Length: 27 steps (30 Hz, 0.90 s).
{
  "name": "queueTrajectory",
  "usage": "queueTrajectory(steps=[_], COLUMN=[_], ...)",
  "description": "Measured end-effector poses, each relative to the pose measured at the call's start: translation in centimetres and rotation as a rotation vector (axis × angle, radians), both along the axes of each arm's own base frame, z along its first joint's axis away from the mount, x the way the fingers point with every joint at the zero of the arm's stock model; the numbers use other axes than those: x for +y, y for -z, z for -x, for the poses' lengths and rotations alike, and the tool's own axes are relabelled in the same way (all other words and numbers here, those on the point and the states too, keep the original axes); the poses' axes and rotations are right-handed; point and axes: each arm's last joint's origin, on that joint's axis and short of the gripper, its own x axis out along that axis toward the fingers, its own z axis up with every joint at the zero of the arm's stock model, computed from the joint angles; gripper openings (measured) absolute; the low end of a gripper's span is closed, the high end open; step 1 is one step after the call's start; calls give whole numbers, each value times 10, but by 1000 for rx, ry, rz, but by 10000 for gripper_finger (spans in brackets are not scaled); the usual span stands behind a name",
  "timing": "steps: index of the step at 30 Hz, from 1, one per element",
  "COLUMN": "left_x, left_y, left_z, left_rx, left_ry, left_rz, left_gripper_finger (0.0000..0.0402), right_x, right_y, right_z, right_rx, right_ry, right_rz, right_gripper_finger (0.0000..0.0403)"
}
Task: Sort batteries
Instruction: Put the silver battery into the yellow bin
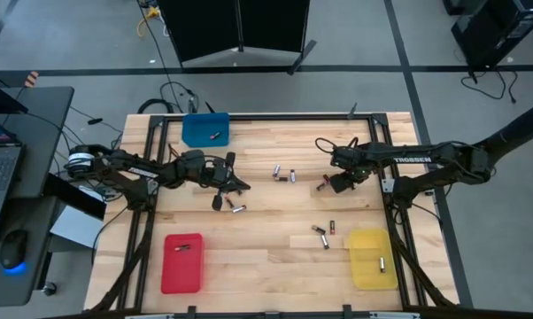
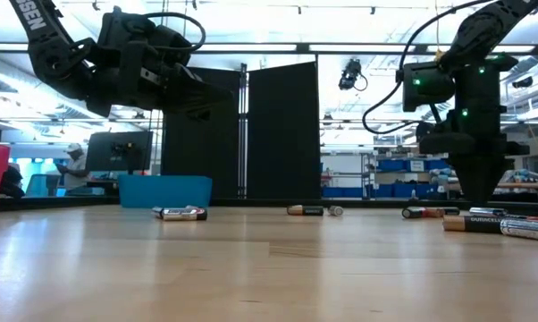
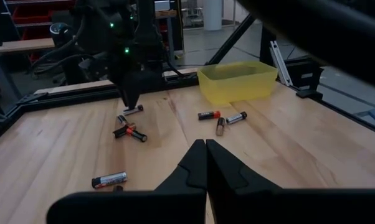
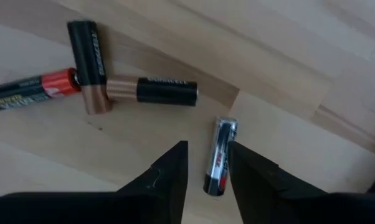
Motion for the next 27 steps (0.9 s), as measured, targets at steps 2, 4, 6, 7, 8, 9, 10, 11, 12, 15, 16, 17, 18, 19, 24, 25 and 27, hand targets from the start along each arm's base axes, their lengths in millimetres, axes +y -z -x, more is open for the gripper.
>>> queueTrajectory(steps=[2, 4, 6, 7, 8, 9, 10, 11, 12, 15, 16, 17, 18, 19, 24, 25, 27], left_x=[0, 0, 0, 0, 0, 0, 0, 0, 0, 0, 0, 0, 0, 0, 0, 0, 1], left_y=[0, 0, 0, 0, 0, 0, 0, 0, 0, 0, 0, 0, 0, 0, 1, 1, 1], left_z=[0, 0, 0, 0, 0, 0, 0, 0, 0, 0, 0, 0, 0, 0, 0, 0, 0], left_rx=[0, 0, 0, 0, 0, 0, 0, 0, -1, -1, 0, 0, 1, 5, 13, 12, 16], left_ry=[0, 0, 0, 0, 0, 0, 0, 0, 0, 0, -1, 0, -1, -2, -5, -16, -44], left_rz=[0, 0, 0, 0, -1, -1, -1, -1, -1, -2, -1, 0, 5, 10, 25, 24, 34], left_gripper_finger=[3, 3, 3, 3, 3, 3, 3, 3, 4, 4, 4, 4, 4, 4, 4, 4, 4], right_x=[1, 2, 4, 5, 5, 5, 6, 6, 6, 6, 6, 6, 6, 6, 7, 7, 8], right_y=[3, 9, 15, 19, 20, 23, 25, 26, 26, 26, 26, 26, 26, 26, 13, 7, -9], right_z=[1, 5, 9, 12, 13, 14, 15, 16, 16, 16, 16, 16, 16, 16, 16, 13, 4], right_rx=[1, 16, 26, 35, 28, 29, 30, 29, 29, 27, 28, 28, 29, 31, 72, 61, 15], right_ry=[-1, -5, 3, 6, 9, 10, 10, 10, 10, 5, 2, 0, -2, -2, -17, -19, -22], right_rz=[2, -3, -7, -11, -8, -9, -9, -9, -9, -8, -9, -9, -9, -10, -37, -37, -38], right_gripper_finger=[124, 124, 124, 124, 124, 122, 120, 117, 112, 88, 78, 67, 59, 58, 58, 58, 58])
